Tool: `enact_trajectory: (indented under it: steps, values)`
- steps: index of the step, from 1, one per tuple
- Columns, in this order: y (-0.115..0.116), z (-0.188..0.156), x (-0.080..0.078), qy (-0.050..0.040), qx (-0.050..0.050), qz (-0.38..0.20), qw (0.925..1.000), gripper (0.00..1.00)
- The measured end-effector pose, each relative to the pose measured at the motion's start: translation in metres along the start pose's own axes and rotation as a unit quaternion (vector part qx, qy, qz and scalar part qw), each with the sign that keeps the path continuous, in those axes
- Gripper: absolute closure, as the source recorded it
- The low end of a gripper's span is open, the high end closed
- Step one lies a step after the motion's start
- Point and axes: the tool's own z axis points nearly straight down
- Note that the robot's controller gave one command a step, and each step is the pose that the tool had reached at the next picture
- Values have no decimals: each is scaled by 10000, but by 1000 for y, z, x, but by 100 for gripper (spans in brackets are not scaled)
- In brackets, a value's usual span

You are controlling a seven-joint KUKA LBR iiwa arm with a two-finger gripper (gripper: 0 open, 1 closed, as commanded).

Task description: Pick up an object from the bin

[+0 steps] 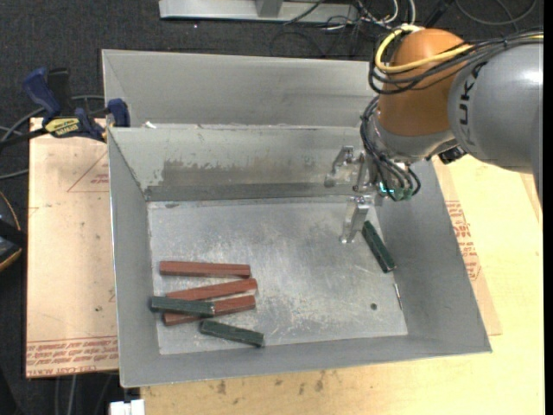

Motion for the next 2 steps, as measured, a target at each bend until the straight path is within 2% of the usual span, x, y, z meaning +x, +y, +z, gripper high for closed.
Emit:
enact_trajectory:
  steps: [1, 2]
  values:
    - [0, -5, -2, -38, 2, -3, 10000, 0]
    - [-39, 28, 18, -60, -3, 106, 9999, 0]
